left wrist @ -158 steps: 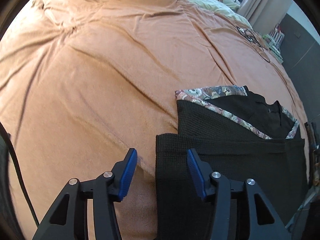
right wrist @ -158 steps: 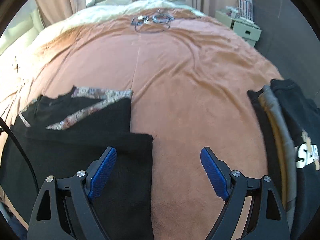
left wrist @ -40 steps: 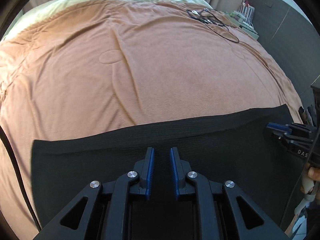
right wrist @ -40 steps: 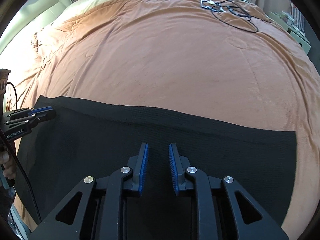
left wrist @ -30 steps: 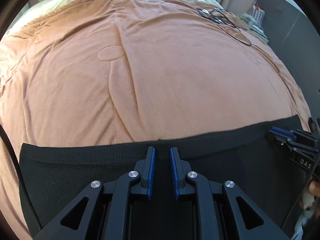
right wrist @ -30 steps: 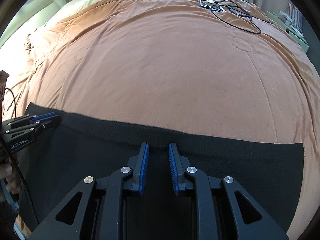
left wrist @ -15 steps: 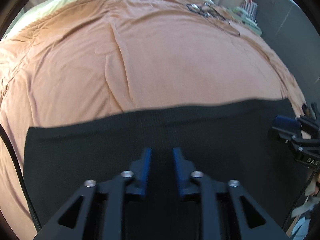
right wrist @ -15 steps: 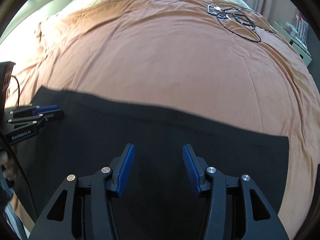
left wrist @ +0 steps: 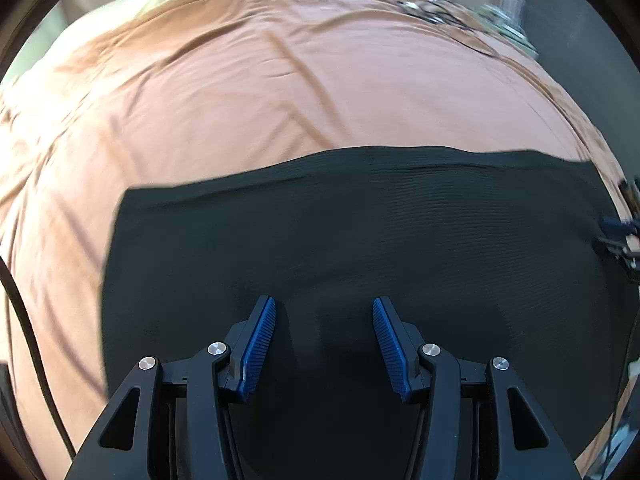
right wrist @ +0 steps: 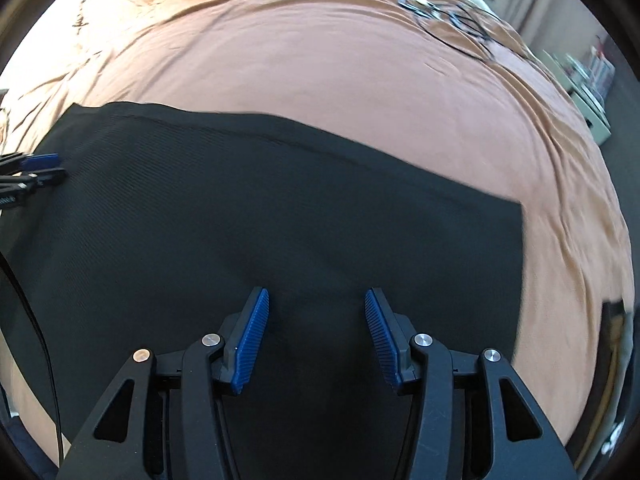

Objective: Fold small clothes
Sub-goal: 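Open both grippers and smooth the folded shirt flat, then pull both open grippers back from the folded black shirt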

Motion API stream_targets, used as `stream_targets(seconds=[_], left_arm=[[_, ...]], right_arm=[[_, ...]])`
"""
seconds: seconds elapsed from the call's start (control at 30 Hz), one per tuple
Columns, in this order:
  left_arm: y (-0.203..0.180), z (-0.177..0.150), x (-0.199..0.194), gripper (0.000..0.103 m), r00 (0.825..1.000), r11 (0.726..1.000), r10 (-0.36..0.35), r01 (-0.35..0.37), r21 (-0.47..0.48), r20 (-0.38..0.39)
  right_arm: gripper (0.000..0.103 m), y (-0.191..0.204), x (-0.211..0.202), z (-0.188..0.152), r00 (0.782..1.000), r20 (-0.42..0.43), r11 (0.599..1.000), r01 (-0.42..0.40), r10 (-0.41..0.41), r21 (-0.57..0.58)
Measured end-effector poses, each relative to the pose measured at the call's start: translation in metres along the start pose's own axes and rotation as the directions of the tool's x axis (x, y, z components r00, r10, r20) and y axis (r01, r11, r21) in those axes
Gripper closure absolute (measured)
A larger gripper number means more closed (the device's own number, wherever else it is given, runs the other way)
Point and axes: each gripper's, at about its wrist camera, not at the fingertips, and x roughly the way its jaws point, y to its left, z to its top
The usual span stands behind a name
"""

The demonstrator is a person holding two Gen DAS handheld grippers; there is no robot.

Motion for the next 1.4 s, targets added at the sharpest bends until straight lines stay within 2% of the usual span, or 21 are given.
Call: stream_targets(seconds=[0.13, 0.23, 0.3, 0.43, 0.53, 0.7, 0.83, 0.97, 1.07, 1.17, 1.23, 1.4], left_arm=[[0.036, -0.011, -0.008, 0.05, 1.0, 0.995, -0.008, 0.008, -0.095, -0.001], [0.053, -0.023, -0.014, 0.05, 1.0, 0.989, 0.022, -0.023, -0.143, -0.007], [0.064, -0.038, -0.023, 0.05, 1.0, 0.983, 0.003, -0.004, -0.182, -0.006], [0.078, -0.057, -0.042, 0.05, 0.999, 0.977, 0.051, -0.05, -0.208, -0.003], [0.084, -0.07, -0.065, 0.05, 0.998, 0.972, 0.049, -0.04, -0.233, 0.029], [0.07, -0.09, -0.088, 0.05, 0.998, 0.972, 0.0, 0.014, -0.236, 0.06], [0.044, -0.106, -0.092, 0.05, 0.997, 0.98, -0.033, 0.045, -0.195, 0.067], [0.023, -0.119, -0.085, 0.05, 0.997, 0.983, -0.061, 0.07, -0.171, 0.055], [0.011, -0.128, -0.079, 0.05, 0.997, 0.986, -0.056, 0.063, -0.156, 0.052], [0.004, -0.136, -0.068, 0.05, 0.998, 0.988, -0.059, 0.06, -0.141, 0.014], [0.0, -0.143, -0.068, 0.05, 0.999, 0.992, -0.031, 0.032, -0.123, 0.012], [-0.006, -0.159, -0.077, 0.05, 1.0, 0.997, 0.0, 0.001, -0.076, 0.01]], right_arm=[[0.055, -0.023, -0.006, -0.015, 1.0, 0.0, 0.997, -0.008, 0.008, 0.081], [0.055, -0.042, -0.009, -0.028, 1.0, -0.003, 0.985, -0.019, 0.02, 0.169], [0.055, -0.05, -0.013, -0.039, 0.999, -0.012, 0.975, -0.036, 0.04, 0.219], [0.055, -0.06, -0.024, -0.052, 0.999, -0.053, 0.967, 0.006, 0.008, 0.253], [0.055, -0.065, -0.045, -0.062, 0.999, -0.028, 0.95, -0.028, 0.039, 0.31], [0.055, -0.054, -0.079, -0.07, 0.998, 0.015, 0.947, -0.067, 0.065, 0.313], [0.055, -0.042, -0.099, -0.079, 0.995, 0.039, 0.944, -0.101, 0.094, 0.315], [0.055, -0.019, -0.102, -0.09, 0.993, 0.037, 0.941, -0.115, 0.109, 0.319], [0.055, -0.002, -0.092, -0.099, 0.992, 0.019, 0.934, -0.124, 0.125, 0.334], [0.055, 0.01, -0.079, -0.107, 0.992, 0.003, 0.935, -0.118, 0.124, 0.333], [0.055, 0.017, -0.073, -0.112, 0.994, -0.009, 0.937, -0.104, 0.113, 0.332], [0.055, 0.044, -0.068, -0.128, 0.999, -0.042, 0.963, -0.016, 0.028, 0.27]])
